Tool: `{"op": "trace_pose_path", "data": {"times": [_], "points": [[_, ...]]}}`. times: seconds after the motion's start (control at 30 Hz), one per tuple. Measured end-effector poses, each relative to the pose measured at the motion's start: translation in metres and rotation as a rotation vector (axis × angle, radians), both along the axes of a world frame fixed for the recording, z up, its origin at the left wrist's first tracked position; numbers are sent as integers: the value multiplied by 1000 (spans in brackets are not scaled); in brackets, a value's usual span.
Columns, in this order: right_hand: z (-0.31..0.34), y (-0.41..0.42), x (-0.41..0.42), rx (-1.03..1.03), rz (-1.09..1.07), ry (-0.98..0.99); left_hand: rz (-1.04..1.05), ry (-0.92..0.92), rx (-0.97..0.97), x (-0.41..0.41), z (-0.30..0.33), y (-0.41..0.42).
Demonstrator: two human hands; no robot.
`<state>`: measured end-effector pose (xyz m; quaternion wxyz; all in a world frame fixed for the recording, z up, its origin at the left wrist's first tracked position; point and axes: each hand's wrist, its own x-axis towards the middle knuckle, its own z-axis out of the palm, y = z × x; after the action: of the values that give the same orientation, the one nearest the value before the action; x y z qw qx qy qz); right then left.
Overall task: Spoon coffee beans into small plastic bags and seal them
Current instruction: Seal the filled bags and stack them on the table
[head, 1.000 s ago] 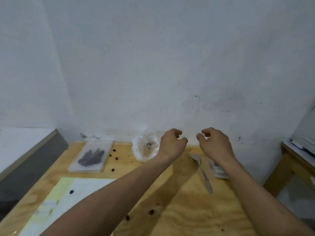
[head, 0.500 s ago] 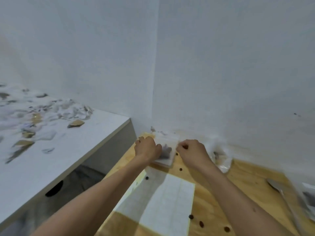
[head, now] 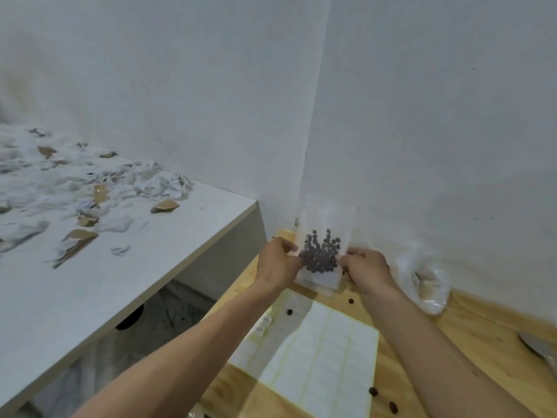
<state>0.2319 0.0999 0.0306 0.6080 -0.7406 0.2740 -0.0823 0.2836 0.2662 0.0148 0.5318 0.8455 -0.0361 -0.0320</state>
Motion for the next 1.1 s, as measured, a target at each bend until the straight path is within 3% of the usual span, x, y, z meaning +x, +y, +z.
{"op": "trace_pose_path", "data": {"times": [0.4, 0.57, 0.8, 1.1], "points": [[40, 16, -22, -102, 141, -248, 57, -72, -618, -10, 46, 13], [39, 32, -29, -240, 211, -208, 94, -122, -657, -16, 49, 36], [26, 71, -38, -625, 536, 96, 202, -139, -677, -17, 45, 73], [7, 111, -43, -801, 554, 255, 232, -149, -655, -21, 30, 102]]}}
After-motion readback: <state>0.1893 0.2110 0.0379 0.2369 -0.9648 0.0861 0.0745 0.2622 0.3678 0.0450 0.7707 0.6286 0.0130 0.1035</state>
